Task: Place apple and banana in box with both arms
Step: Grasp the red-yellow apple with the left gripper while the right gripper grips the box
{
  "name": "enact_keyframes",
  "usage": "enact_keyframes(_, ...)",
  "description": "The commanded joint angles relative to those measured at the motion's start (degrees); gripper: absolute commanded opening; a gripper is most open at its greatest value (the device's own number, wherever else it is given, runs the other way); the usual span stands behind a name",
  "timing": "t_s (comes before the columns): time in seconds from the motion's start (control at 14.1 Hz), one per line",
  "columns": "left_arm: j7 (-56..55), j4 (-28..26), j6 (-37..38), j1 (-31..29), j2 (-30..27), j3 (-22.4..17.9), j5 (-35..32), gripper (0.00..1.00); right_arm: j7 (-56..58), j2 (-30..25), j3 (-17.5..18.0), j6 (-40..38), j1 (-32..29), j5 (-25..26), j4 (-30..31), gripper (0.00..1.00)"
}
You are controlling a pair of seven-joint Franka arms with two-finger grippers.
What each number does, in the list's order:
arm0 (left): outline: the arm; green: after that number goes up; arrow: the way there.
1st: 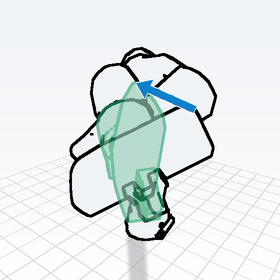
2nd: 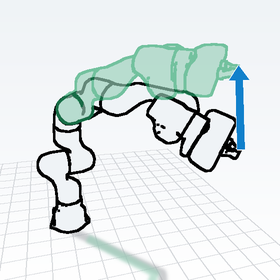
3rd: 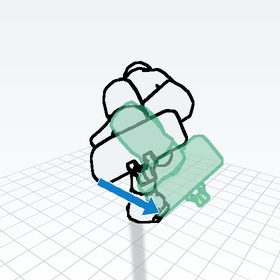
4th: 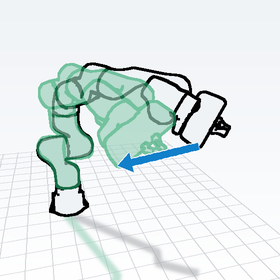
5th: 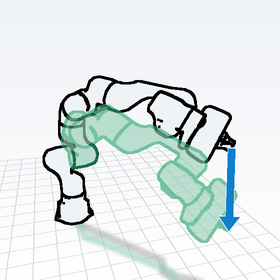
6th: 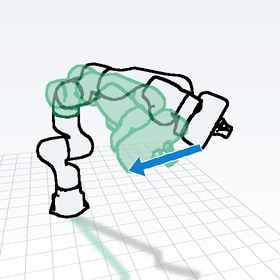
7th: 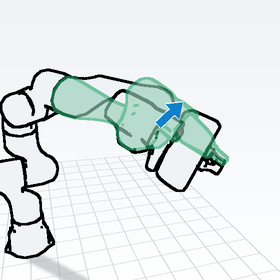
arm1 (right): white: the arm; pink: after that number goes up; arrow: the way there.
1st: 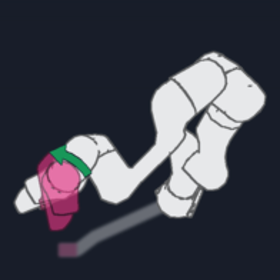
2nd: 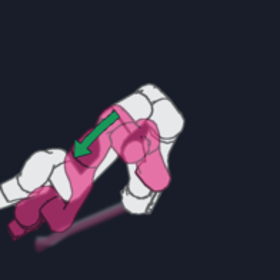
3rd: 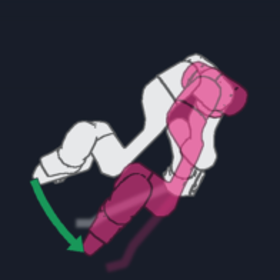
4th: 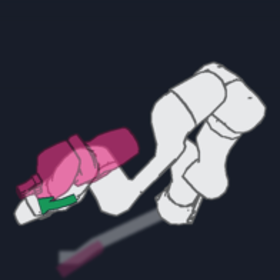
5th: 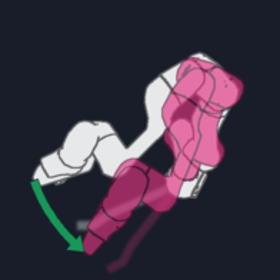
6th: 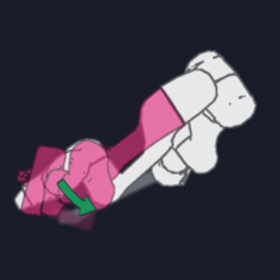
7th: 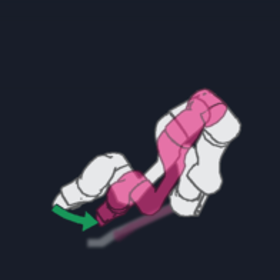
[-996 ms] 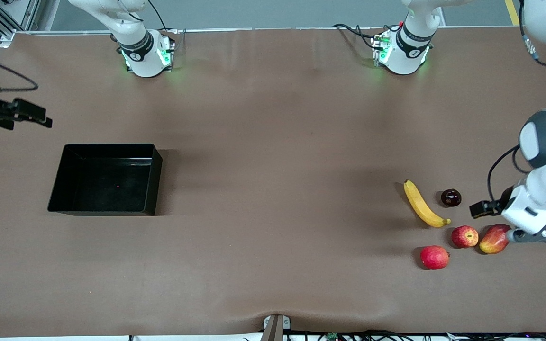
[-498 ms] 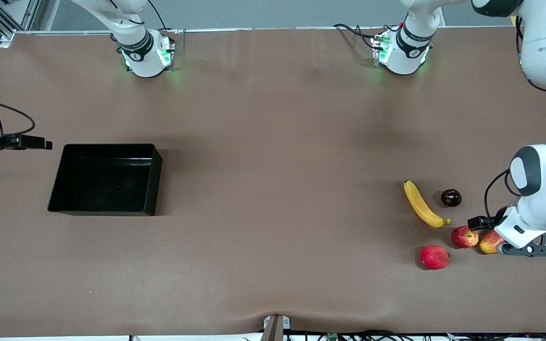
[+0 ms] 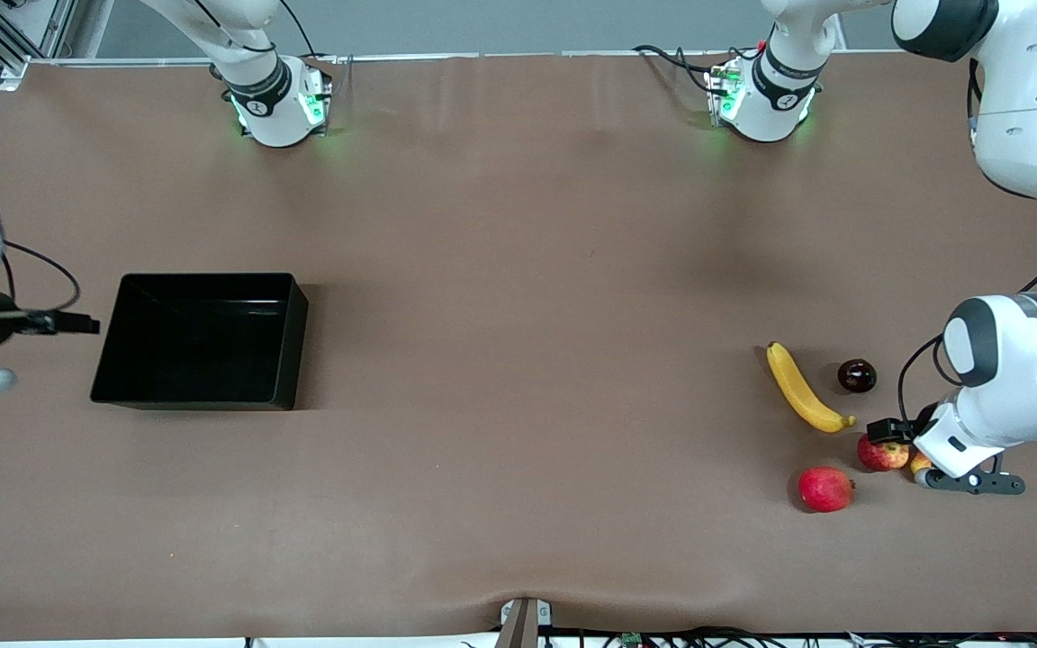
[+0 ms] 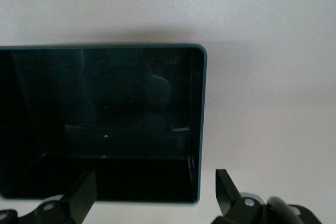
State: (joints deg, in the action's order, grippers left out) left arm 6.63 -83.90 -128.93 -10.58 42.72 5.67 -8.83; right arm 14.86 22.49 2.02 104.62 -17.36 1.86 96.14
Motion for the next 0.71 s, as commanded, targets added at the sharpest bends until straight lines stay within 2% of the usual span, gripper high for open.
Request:
enact_keyframes(0.0,1.5,1.3,-1.5,-0.2,1.7,0.0,1.0,1.00,4.6,-0.1,1.0,5.7,-3.3,1.3,5.2,1.00)
enact_keyframes(0.21,1.5,1.3,-3.6,-0.2,3.2,0.0,1.1,1.00,8.6,0.1,0.9,10.1,-4.5,1.4,7.3,1.00)
enact_keyframes(0.36,1.5,1.3,-4.1,-0.2,3.5,0.0,1.1,1.00,11.8,0.3,1.0,16.6,-7.8,1.4,12.4,1.00)
enact_keyframes(0.5,1.5,1.2,-4.1,-0.2,3.7,0.0,1.1,0.81,12.9,0.2,1.1,20.8,-9.4,1.0,16.5,0.59)
enact_keyframes(0.64,1.5,1.3,-4.1,-0.2,3.7,0.0,0.9,0.60,12.8,-0.1,1.1,20.8,-9.5,0.8,18.1,0.33)
